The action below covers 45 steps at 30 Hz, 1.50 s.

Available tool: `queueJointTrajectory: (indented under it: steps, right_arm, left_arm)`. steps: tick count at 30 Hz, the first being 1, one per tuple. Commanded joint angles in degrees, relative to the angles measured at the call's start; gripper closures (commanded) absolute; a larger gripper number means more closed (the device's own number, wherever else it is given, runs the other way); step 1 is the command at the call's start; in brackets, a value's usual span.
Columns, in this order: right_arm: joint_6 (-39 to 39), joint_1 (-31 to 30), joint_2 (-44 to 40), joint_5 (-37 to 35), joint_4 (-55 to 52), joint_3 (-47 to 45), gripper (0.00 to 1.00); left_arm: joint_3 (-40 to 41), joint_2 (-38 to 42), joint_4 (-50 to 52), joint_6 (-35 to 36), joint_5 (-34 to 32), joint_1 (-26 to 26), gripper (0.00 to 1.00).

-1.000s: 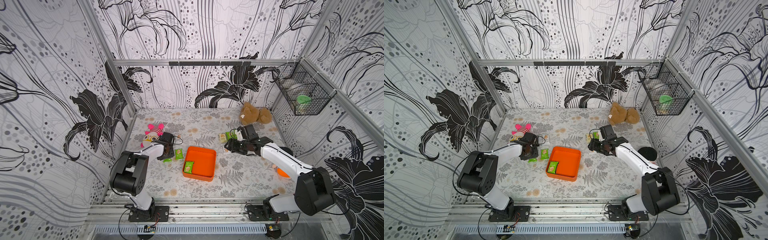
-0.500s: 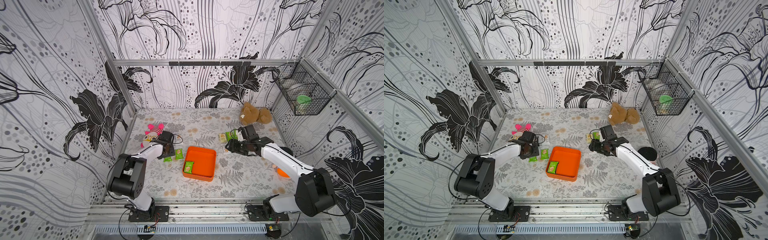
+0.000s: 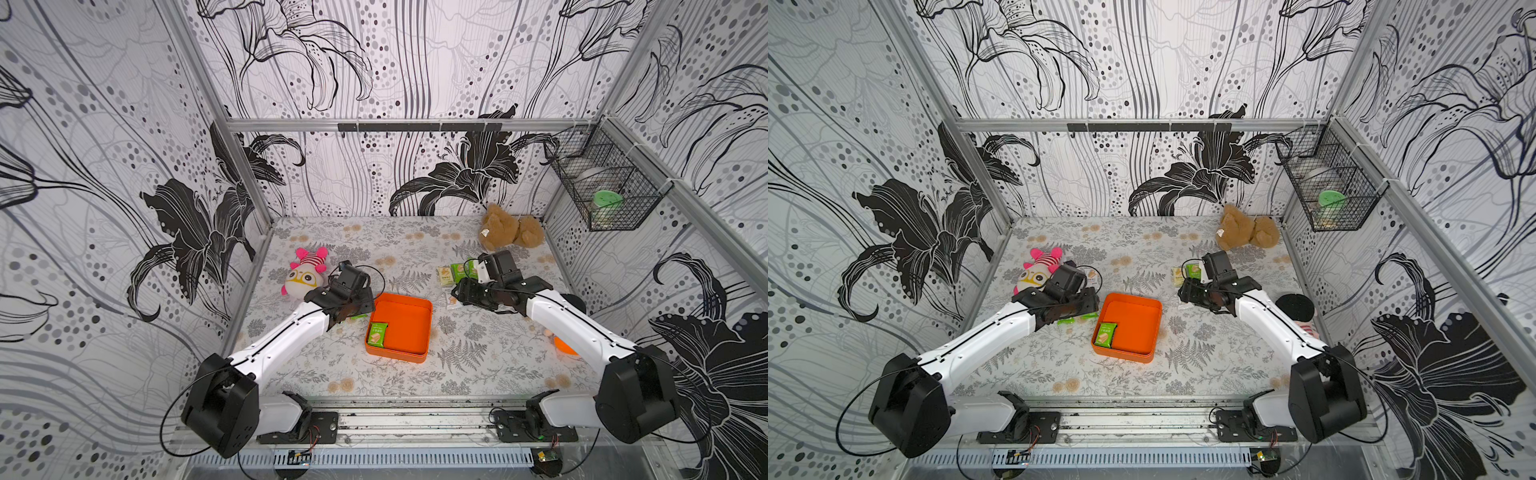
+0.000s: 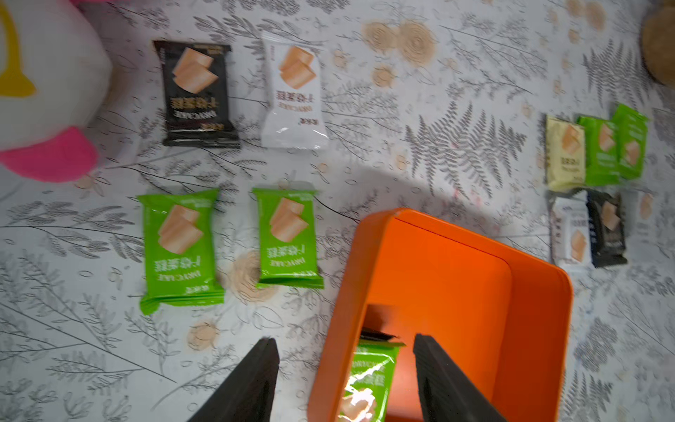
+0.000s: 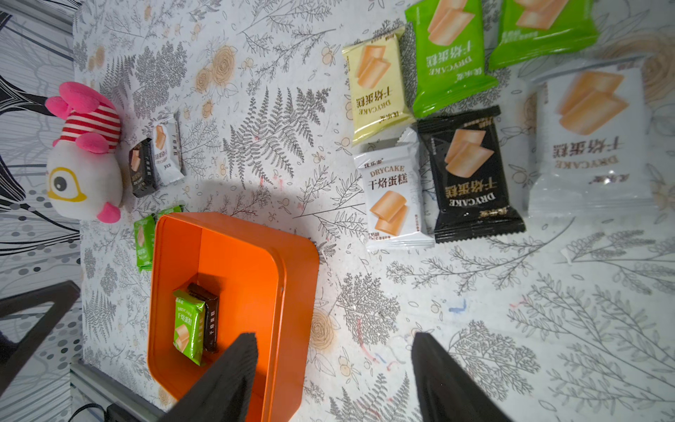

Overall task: Take the cookies out of the storage box
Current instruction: Place the cookie at the center of the board, then pick up the cookie from the storage box.

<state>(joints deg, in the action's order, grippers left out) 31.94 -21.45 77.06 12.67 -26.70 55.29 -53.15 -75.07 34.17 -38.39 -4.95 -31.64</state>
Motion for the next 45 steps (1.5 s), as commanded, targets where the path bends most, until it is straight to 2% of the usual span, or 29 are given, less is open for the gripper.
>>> queueJointTrajectory:
  steps: [1,7,13,16,21,39,45]
  right_arm:
    - [0.4,0.1,-2.3,0.5,0.3,-1.3,0.27]
    - [0.4,0.1,-4.1,0.2,-0.4,-2.3,0.27]
    - [-0.1,0.1,-4.7,-0.4,-1.4,-2.4,0.27]
    - [-0.2,0.1,-4.5,-0.6,-1.4,-2.5,0.27]
    - [-0.9,0.1,-3.6,-1.1,-1.8,-2.0,0.27]
    - [-3.0,0.1,-1.1,-2.1,-3.1,-0.4,0.27]
    - [-3.9,0.1,-1.2,-2.8,-4.0,0.0,0.27]
  left_arm:
    - [-0.5,0.2,1.3,-6.1,-1.6,-4.5,0.36]
    - [-1.6,-4.7,3.9,-11.1,-5.3,-12.7,0.36]
    - [-5.8,-12.7,9.4,-13.6,-11.0,-16.9,0.35]
    - [-8.8,-16.4,12.9,-13.3,-14.4,-17.7,0.35]
    - [-10.2,-19.8,14.5,-12.7,-16.1,-17.7,0.34]
    - [-8.5,-24.2,7.0,-12.0,-10.4,-17.7,0.34]
    - [-11.0,-25.3,7.6,-12.4,-10.2,-19.0,0.34]
